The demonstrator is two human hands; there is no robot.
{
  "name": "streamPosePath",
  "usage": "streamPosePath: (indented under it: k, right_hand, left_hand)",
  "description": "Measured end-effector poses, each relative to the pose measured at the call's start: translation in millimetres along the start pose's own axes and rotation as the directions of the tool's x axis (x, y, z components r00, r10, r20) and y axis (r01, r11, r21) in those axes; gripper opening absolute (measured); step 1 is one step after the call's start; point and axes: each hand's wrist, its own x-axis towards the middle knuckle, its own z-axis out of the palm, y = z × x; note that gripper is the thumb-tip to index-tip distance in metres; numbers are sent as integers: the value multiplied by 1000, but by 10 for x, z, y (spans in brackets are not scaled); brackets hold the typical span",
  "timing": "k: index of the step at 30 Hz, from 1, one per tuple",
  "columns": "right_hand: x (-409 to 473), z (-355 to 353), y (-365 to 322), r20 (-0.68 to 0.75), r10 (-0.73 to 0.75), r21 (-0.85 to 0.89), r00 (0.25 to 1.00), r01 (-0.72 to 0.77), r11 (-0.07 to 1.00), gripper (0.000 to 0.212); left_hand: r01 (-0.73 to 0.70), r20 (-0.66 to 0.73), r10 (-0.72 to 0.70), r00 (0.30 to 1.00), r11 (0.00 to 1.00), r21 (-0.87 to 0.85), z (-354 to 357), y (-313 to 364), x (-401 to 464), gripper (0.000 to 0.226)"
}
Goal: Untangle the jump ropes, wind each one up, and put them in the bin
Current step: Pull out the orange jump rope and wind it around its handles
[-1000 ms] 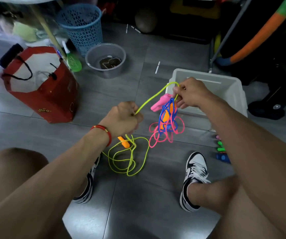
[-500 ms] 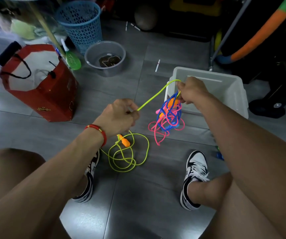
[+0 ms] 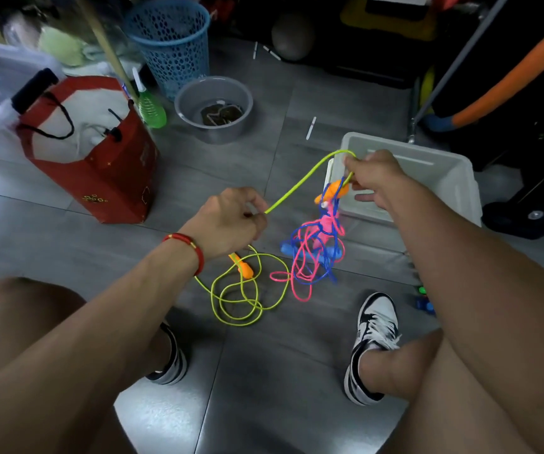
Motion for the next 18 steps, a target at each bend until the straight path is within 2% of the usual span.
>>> streamPosePath:
  k: [1,3,5,8,11,13,15,18]
  right_hand:
    - [21,3,10,-62,-80,-180,995,67,981,40]
    - [3,24,16,-118,-264,-551,957,158,819,48]
    - [-47,46,4,-99,-334,-680,937,181,711,49]
    - [-32,63,-13,-109,-342,-702,933,171,691,46]
    - [10,31,-32,-71,-305,-644,950,190,741,42]
    - [8,9,-44,11,-311,-605,950,254,755,35]
    - [-61,32,-61,107,-324,-533,940,330,779,37]
    - [-246,167,-104,291,-309,-421,905,411,809,41]
  left_hand:
    - [1,-7,-1,1000,1000,17,-21,-16,-8,10]
    - [5,-21,-4,1000,999,34,-62,-53,-21,10]
    - [11,-25,-10,1000,999,47,-103,-78,-37,9]
    - [12,-46,-8,999,996,86,-142,-121,-37,8]
    - [9,-78,0,997,993,114,-172,-158,-27,4]
    - [-4,-82,15,996,991,136,-184,-174,-23,4]
    - [-17,-107,35,994,987,161,-206,-191,-16,8]
    - [-22,-281,107,954,957,289,-324,-242,-22,11]
